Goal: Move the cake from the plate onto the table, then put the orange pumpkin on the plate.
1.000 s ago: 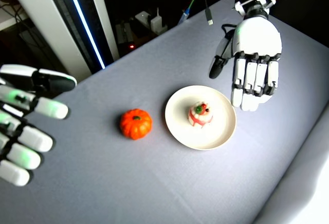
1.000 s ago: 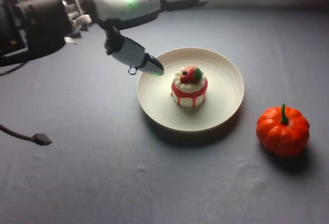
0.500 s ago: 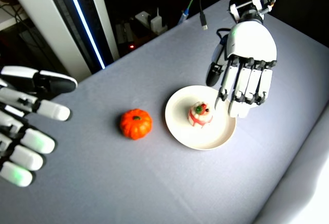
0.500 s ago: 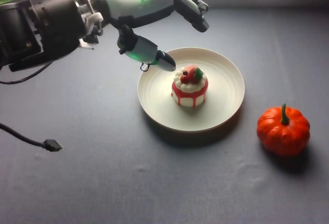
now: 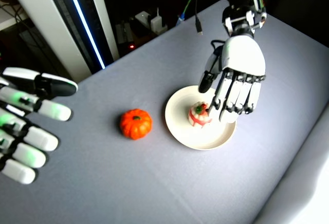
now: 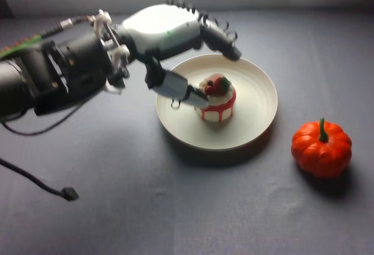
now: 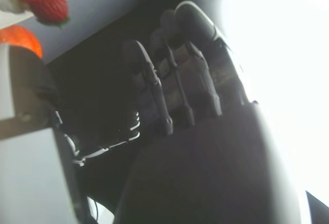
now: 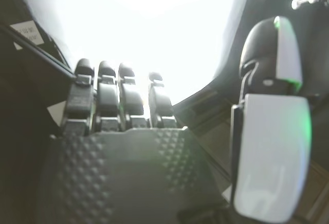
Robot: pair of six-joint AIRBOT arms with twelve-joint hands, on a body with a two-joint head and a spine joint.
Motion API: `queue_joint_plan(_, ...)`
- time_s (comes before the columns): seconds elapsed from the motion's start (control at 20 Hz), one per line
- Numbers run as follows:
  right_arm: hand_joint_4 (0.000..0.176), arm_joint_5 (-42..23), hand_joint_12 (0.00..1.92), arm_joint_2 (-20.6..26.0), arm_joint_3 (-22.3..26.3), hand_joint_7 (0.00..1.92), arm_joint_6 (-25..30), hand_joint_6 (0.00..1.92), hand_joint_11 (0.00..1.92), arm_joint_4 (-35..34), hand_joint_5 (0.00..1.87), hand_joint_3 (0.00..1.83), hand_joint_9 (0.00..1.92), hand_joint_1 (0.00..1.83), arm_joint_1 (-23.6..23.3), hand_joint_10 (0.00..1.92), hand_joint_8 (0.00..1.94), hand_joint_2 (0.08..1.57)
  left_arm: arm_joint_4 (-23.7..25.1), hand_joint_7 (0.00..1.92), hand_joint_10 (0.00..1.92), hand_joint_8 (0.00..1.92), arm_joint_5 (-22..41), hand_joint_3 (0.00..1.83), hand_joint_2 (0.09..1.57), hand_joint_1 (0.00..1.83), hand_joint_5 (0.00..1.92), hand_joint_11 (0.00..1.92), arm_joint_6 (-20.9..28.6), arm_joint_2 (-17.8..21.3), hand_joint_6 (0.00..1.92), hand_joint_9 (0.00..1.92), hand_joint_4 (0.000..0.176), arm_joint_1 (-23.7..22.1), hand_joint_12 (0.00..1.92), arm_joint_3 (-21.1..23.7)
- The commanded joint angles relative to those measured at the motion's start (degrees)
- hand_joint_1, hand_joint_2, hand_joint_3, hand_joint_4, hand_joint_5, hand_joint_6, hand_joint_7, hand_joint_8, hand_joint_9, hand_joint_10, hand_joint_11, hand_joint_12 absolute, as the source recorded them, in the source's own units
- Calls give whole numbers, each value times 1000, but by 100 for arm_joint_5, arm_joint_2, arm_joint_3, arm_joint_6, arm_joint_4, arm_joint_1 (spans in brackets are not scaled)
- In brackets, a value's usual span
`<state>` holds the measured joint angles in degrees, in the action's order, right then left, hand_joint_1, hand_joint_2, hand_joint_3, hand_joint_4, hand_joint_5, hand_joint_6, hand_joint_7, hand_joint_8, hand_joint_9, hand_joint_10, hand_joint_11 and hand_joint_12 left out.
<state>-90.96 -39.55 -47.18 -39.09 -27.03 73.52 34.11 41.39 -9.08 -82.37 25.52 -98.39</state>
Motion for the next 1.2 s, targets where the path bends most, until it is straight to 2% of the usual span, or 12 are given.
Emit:
queue_joint_plan(0.0,95,-698,0,5,-45,0,51,0,0,-59,0,11,0,768,-22,0,0,920,-385,564,465,0,648,4,910,1093,682,318,9,-19,33,489,0,-26,1468,-60)
queue_joint_plan(0.1,90,-695,0,-7,-54,0,57,0,0,-52,0,4,0,771,-21,0,0,908,-525,574,482,5,628,14,941,1093,671,264,9,-80,23,499,0,26,1457,-112)
queue_joint_plan(0.3,78,-687,0,-20,-63,0,69,0,0,-34,0,21,0,716,-22,0,0,952,-773,594,745,8,584,0,879,1104,738,302,9,-206,20,438,0,146,1475,-293)
queue_joint_plan(0.35,72,-683,0,-33,-69,0,85,0,0,-33,0,25,0,682,-22,0,0,967,-873,600,762,10,580,0,874,1113,743,322,9,-261,19,429,0,196,1493,-363)
queue_joint_plan(0.45,54,-674,0,-33,-73,0,101,0,0,-15,0,35,0,640,-21,0,0,1014,-991,586,661,4,565,3,877,1105,756,288,9,-307,19,401,0,273,1446,-419)
queue_joint_plan(0.55,64,-671,0,-33,-78,0,102,0,0,-13,0,25,0,630,-21,0,0,1008,-1026,555,602,0,576,0,875,1096,744,280,9,-317,12,388,0,294,1460,-411)
queue_joint_plan(0.6,63,-669,0,-33,-78,0,102,0,0,-13,0,24,0,638,-21,0,0,1013,-1029,534,601,0,576,0,873,1105,739,292,9,-335,10,390,0,296,1468,-415)
queue_joint_plan(0.75,85,-654,0,-35,-87,0,128,0,0,11,0,0,0,668,-21,0,0,970,-1027,545,508,3,532,1,908,1076,693,229,9,-454,0,423,0,298,1452,-524)
queue_joint_plan(0.8,78,-645,7,-37,-87,0,128,0,16,13,0,0,0,681,-21,0,0,972,-1028,501,442,0,529,2,914,1067,645,182,9,-490,0,394,0,306,1484,-570)
queue_joint_plan(0.95,77,-640,10,-37,-94,0,136,0,19,13,0,1,0,670,-8,0,0,974,-1034,462,278,6,517,0,866,1010,546,120,9,-519,0,377,0,340,1523,-604)
queue_joint_plan(1.0,74,-640,13,-37,-96,0,142,0,23,13,0,0,0,676,-8,0,0,973,-1032,428,199,0,510,0,864,979,506,23,9,-534,0,338,0,338,1521,-622)
queue_joint_plan(1.15,102,-639,36,-43,-101,0,158,0,64,19,0,0,0,690,-8,0,0,949,-1038,380,129,2,482,0,854,986,440,0,9,-571,0,330,0,343,1506,-667)
